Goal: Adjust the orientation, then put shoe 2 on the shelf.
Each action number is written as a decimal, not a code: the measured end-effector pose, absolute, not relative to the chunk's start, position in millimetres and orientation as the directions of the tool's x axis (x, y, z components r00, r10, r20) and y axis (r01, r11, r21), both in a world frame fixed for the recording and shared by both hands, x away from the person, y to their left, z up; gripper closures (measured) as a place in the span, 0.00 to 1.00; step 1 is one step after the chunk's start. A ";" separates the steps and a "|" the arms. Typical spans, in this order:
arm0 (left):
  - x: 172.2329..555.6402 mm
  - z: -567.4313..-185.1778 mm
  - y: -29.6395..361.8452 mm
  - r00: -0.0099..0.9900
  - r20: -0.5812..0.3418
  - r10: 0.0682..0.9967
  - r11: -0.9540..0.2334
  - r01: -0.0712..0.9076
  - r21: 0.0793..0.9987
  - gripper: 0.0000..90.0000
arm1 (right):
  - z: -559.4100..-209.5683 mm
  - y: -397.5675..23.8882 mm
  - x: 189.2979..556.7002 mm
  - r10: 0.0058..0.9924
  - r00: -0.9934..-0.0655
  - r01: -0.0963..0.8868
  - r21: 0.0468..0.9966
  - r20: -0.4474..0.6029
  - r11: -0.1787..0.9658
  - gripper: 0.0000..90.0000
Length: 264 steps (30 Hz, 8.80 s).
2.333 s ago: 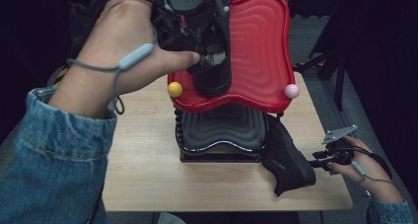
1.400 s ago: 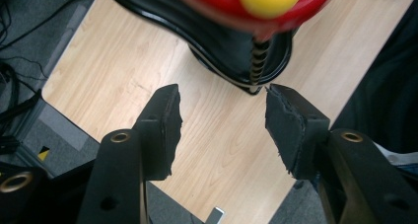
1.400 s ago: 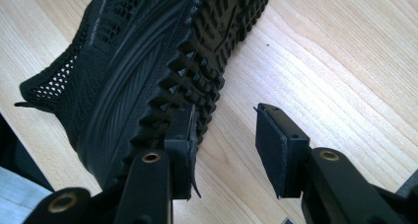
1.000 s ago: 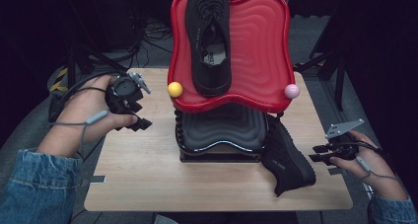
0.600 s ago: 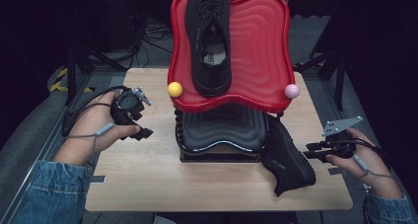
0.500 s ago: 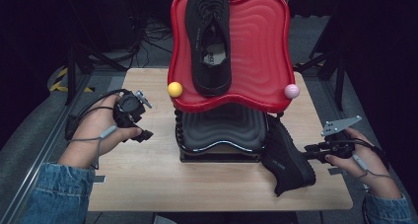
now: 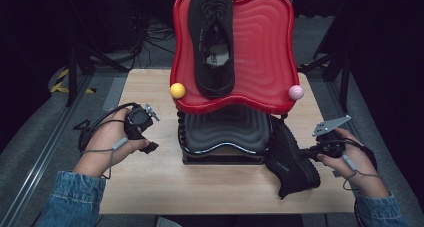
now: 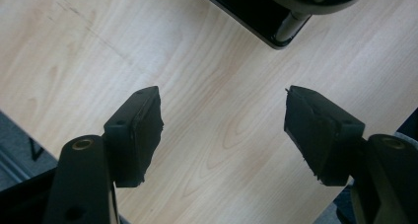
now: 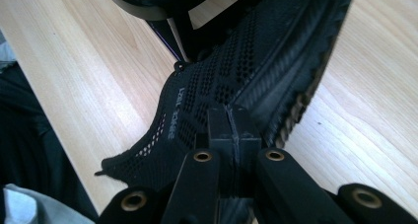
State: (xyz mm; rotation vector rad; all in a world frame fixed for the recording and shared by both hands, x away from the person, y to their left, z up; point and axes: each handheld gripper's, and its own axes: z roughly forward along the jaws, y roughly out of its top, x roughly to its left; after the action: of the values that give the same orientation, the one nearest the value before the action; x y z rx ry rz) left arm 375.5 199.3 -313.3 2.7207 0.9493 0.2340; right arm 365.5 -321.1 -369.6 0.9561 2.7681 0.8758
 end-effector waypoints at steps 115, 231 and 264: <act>365.2 -413.0 205.7 0.674 -0.118 0.730 -0.632 0.730 0.260 0.31 | -331.1 -317.5 328.3 0.499 -0.866 0.439 0.416 -0.041 0.796 0.84; 371.0 -423.8 245.6 0.632 -0.152 0.760 -0.570 0.760 0.312 0.31 | -156.2 -280.4 356.6 0.432 -0.900 0.414 0.203 -0.057 0.888 0.92; 384.3 -426.5 252.0 0.643 -0.165 0.748 -0.578 0.754 0.312 0.30 | -73.0 -233.1 363.0 0.419 -0.900 0.390 0.202 -0.124 0.898 0.93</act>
State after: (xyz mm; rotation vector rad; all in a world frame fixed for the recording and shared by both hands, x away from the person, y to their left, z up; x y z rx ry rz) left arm 384.3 252.0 -426.5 2.5110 1.1948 -0.0214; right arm 363.0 -233.1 -73.0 0.6221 2.8990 0.2584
